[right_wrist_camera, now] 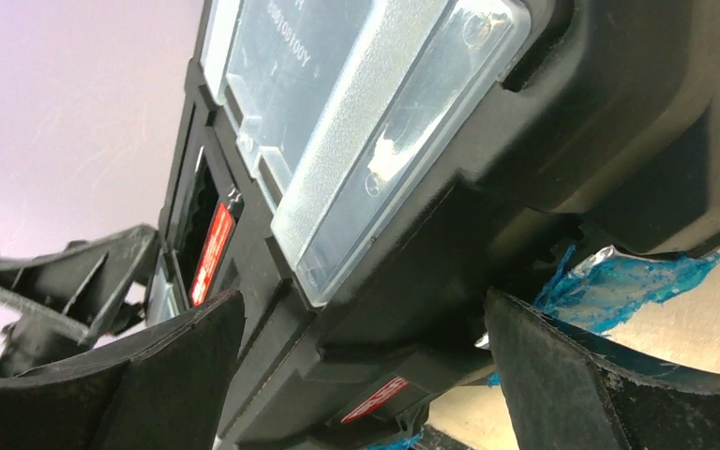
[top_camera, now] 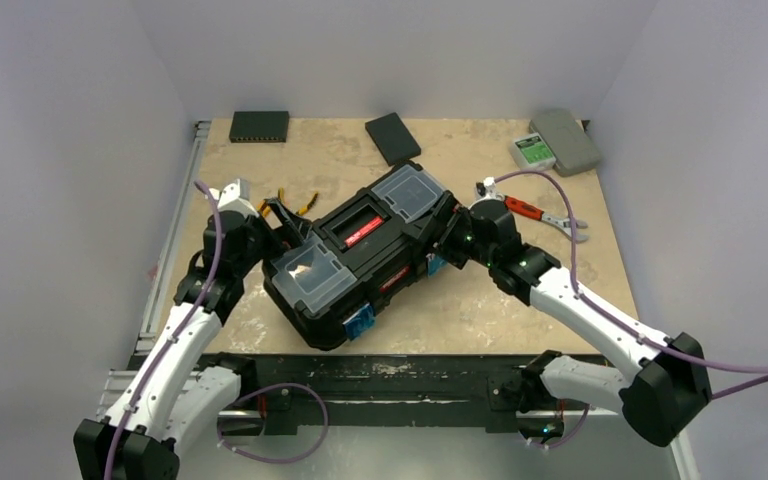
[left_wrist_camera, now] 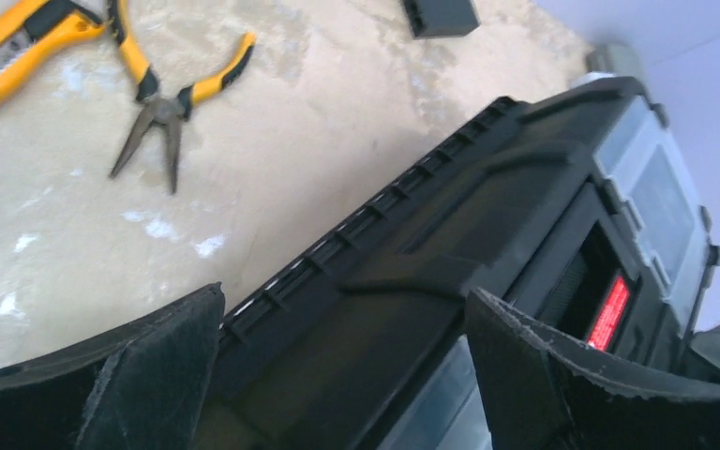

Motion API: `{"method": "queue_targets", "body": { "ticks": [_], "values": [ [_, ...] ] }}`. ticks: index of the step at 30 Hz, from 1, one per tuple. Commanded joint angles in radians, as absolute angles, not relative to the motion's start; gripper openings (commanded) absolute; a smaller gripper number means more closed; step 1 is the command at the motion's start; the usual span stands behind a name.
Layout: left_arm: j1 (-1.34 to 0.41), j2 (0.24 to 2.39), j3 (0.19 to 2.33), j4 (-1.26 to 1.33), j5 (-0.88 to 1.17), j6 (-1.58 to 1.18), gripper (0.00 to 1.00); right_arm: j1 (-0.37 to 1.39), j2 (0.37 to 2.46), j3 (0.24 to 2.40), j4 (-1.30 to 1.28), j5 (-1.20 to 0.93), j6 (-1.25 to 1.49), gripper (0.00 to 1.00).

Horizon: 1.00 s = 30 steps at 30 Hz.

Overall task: Pack the tool kit
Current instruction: Move the toolbox to the center of the board.

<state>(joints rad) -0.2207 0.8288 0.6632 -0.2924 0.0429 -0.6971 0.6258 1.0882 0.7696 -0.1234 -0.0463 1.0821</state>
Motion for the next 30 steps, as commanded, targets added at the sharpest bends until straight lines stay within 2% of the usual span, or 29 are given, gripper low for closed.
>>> {"method": "queue_targets", "body": {
  "ticks": [1,5,10,15,18,21,27,30],
  "values": [
    [-0.31,0.917,0.592,-0.257,0.207,-0.77,0.95,0.579,1.215,0.878,-0.093,-0.047,1.048,0.99],
    [-0.431,0.997,0.629,-0.215,0.162,-0.791,0.95,0.494,1.307,0.929,-0.06,-0.13,1.013,0.99],
    [-0.5,1.143,0.69,-0.107,0.18,-0.826,0.94,0.413,1.459,1.078,-0.079,-0.207,0.922,0.99],
    [-0.526,1.351,0.9,-0.125,0.27,-0.794,0.94,0.351,1.676,1.31,-0.085,-0.332,0.869,0.99],
    [-0.527,1.403,0.995,-0.169,0.278,-0.769,0.93,0.33,1.762,1.446,-0.171,-0.363,0.806,0.99],
    [-0.527,1.365,1.041,-0.243,0.218,-0.725,0.94,0.309,1.727,1.449,-0.191,-0.357,0.748,0.99],
    [-0.516,1.201,1.061,-0.391,0.041,-0.647,0.97,0.247,1.528,1.366,-0.182,-0.343,0.616,0.99],
    [-0.514,1.103,1.046,-0.438,-0.087,-0.621,0.98,0.227,1.407,1.331,-0.229,-0.182,0.533,0.99]
  ]
}}
